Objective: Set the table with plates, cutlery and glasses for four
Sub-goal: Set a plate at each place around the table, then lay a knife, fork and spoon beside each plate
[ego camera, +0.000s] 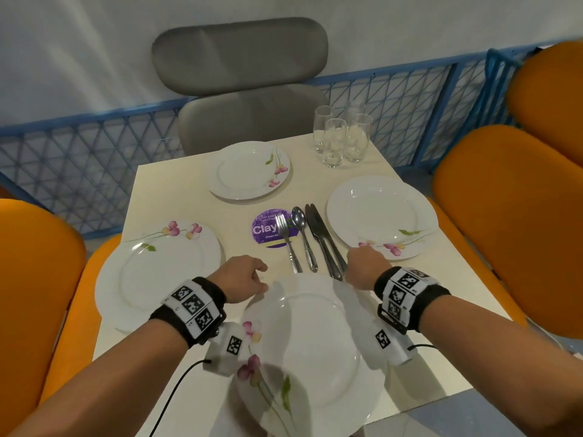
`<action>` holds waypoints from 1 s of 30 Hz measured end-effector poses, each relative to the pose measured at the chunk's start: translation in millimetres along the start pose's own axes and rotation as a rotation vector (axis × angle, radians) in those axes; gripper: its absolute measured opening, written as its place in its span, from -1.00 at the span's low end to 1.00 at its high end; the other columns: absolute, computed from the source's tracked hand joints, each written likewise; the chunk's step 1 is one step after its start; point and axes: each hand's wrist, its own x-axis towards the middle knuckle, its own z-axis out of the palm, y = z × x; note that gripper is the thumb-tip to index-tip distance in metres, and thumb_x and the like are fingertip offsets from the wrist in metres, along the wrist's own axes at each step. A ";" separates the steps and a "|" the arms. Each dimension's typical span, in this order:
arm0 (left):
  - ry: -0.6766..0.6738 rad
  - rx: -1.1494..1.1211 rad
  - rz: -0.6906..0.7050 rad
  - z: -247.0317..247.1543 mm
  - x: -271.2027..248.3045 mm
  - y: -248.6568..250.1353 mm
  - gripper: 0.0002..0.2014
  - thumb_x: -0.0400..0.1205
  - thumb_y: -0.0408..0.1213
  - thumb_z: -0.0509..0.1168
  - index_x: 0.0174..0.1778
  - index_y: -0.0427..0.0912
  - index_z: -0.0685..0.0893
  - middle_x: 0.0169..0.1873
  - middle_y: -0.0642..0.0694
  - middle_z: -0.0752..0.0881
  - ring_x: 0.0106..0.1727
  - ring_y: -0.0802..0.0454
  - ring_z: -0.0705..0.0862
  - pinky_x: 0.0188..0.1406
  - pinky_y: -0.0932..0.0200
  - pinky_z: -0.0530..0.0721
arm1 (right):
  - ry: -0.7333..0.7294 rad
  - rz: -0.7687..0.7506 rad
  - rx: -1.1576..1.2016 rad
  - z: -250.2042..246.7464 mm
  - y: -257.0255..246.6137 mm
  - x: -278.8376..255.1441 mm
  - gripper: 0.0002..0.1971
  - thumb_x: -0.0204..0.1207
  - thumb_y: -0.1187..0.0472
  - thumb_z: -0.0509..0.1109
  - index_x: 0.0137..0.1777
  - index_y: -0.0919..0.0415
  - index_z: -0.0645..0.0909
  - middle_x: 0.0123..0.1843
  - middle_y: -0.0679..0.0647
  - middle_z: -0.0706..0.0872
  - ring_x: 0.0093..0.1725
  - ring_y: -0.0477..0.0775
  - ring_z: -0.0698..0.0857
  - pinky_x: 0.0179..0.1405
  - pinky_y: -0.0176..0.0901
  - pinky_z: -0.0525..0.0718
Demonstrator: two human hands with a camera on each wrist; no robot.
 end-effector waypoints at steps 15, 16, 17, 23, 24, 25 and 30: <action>-0.031 -0.126 -0.083 8.6 111.3 100.5 -0.43 0.53 -0.42 0.36 0.50 -0.24 0.44 0.02 -0.19 0.76 -0.06 -0.04 0.74 0.09 0.02 0.74 | 0.010 -0.324 -0.135 4.9 11.9 57.8 -0.76 0.60 0.12 0.27 -0.01 0.29 0.67 0.04 0.19 0.75 -0.03 0.16 0.71 -0.21 -0.16 0.51; -0.026 -0.122 -0.094 10.1 115.7 101.0 -0.42 0.53 -0.41 0.37 0.50 -0.24 0.43 0.00 -0.18 0.76 -0.04 -0.04 0.73 0.11 0.02 0.74 | 0.009 -0.344 -0.138 6.6 13.0 60.5 -0.73 0.61 0.10 0.27 0.01 0.30 0.67 0.04 0.20 0.75 0.01 0.17 0.72 -0.19 -0.16 0.51; -0.024 -0.119 -0.105 11.3 119.6 102.1 -0.40 0.53 -0.41 0.37 0.51 -0.24 0.41 -0.01 -0.19 0.77 -0.01 -0.05 0.74 0.12 0.02 0.73 | 0.009 -0.359 -0.146 8.9 13.9 63.7 -0.71 0.62 0.09 0.26 0.02 0.31 0.68 0.05 0.20 0.74 0.06 0.18 0.72 -0.16 -0.15 0.50; -0.023 -0.151 -0.152 17.2 131.6 102.4 -0.33 0.52 -0.43 0.40 0.56 -0.24 0.35 0.19 -0.20 0.66 0.11 -0.08 0.69 0.11 0.07 0.73 | 0.006 -0.404 -0.194 22.8 9.6 75.1 -0.85 0.57 0.24 0.23 -0.20 0.24 0.55 0.11 0.25 0.70 0.13 0.23 0.68 -0.13 -0.13 0.38; -0.032 -0.154 -0.153 18.6 132.7 101.5 -0.31 0.51 -0.41 0.41 0.57 -0.22 0.34 0.22 -0.17 0.64 0.13 -0.07 0.68 0.12 0.08 0.73 | 0.010 -0.401 -0.176 23.9 9.8 75.5 -0.88 0.56 0.25 0.24 -0.15 0.24 0.56 0.14 0.25 0.69 0.15 0.24 0.66 -0.13 -0.12 0.39; -0.042 -0.157 -0.153 19.8 133.3 100.6 -0.30 0.50 -0.40 0.42 0.57 -0.20 0.34 0.24 -0.15 0.63 0.14 -0.06 0.67 0.12 0.09 0.72 | 0.018 -0.391 -0.159 24.8 10.0 75.5 -0.86 0.55 0.25 0.24 -0.04 0.26 0.61 0.15 0.25 0.67 0.16 0.24 0.66 -0.12 -0.11 0.42; -0.063 -0.227 -0.155 23.0 134.4 95.0 -0.31 0.49 -0.41 0.42 0.56 -0.19 0.36 0.23 -0.11 0.62 0.13 -0.03 0.67 0.05 0.16 0.72 | 0.010 -0.281 -0.092 24.1 10.9 76.1 -0.73 0.55 0.21 0.27 0.21 0.28 0.57 0.20 0.18 0.62 0.19 0.18 0.65 0.04 -0.10 0.60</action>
